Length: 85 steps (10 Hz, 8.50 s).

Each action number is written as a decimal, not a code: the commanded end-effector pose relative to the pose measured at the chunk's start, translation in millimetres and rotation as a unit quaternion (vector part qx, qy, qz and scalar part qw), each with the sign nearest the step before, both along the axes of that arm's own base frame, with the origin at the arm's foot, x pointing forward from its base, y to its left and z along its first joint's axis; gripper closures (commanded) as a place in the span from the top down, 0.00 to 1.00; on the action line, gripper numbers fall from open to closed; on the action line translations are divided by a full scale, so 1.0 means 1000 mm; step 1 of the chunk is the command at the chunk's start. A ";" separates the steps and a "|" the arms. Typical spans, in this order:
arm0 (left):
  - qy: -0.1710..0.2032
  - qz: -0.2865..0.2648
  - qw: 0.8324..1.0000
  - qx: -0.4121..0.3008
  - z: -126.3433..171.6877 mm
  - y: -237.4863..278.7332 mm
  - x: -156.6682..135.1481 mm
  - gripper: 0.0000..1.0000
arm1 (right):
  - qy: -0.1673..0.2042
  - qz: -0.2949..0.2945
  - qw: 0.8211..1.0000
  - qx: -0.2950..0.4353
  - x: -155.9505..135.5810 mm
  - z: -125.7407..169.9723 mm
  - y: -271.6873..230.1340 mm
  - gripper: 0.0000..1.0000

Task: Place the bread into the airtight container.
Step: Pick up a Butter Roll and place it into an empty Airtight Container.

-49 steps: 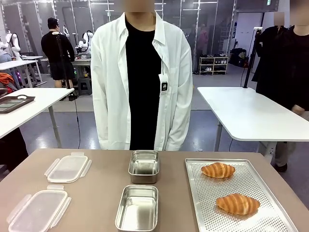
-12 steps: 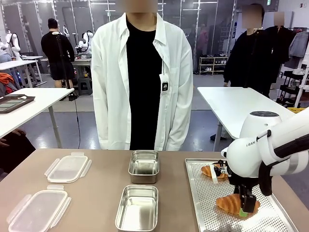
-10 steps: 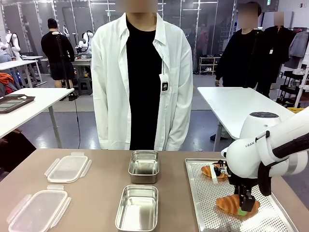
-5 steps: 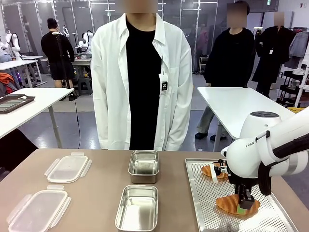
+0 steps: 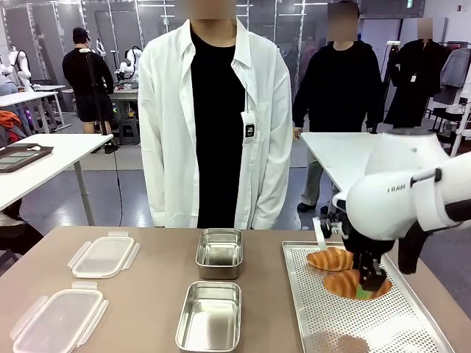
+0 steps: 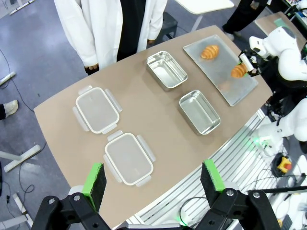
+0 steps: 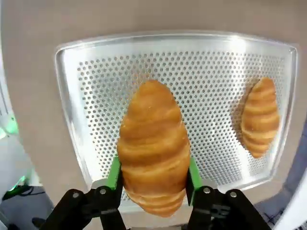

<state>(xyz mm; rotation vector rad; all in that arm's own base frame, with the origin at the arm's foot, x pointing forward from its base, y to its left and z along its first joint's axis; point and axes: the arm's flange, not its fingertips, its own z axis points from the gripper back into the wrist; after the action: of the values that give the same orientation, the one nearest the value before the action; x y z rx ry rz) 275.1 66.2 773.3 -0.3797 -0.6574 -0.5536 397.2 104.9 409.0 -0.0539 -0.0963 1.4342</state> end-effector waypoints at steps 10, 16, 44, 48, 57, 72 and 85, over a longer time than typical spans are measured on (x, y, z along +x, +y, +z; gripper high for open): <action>-0.002 -0.012 1.000 0.001 0.000 0.000 -0.001 1.00 | -0.009 -0.052 0.999 -0.001 -0.069 0.023 0.269 0.62; -0.002 -0.012 1.000 0.001 0.000 0.000 -0.001 1.00 | 0.003 -0.044 0.999 0.005 -0.076 0.021 0.271 0.62; -0.002 -0.012 1.000 0.001 0.000 0.000 -0.001 1.00 | 0.035 -0.587 0.804 0.092 -0.034 -0.057 0.300 1.00; -0.002 -0.012 1.000 0.001 0.000 0.000 -0.001 1.00 | 0.035 -0.587 0.804 0.092 -0.034 -0.057 0.300 1.00; -0.002 -0.012 1.000 0.001 0.000 0.000 -0.001 1.00 | 0.040 -0.582 0.809 0.073 -0.033 -0.003 0.285 1.00; -0.002 -0.012 1.000 0.001 0.000 0.000 -0.001 1.00 | -0.011 -0.466 0.870 0.161 0.006 0.209 -0.021 1.00; -0.002 -0.012 1.000 0.001 0.000 0.000 -0.001 1.00 | 0.133 -0.544 0.732 0.389 -0.005 0.108 -0.260 1.00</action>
<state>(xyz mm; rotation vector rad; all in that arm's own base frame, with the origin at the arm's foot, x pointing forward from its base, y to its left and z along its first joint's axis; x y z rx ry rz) 274.9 66.9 773.2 -0.3779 -0.6574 -0.5508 417.0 -117.7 525.4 0.6132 -0.2889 0.1805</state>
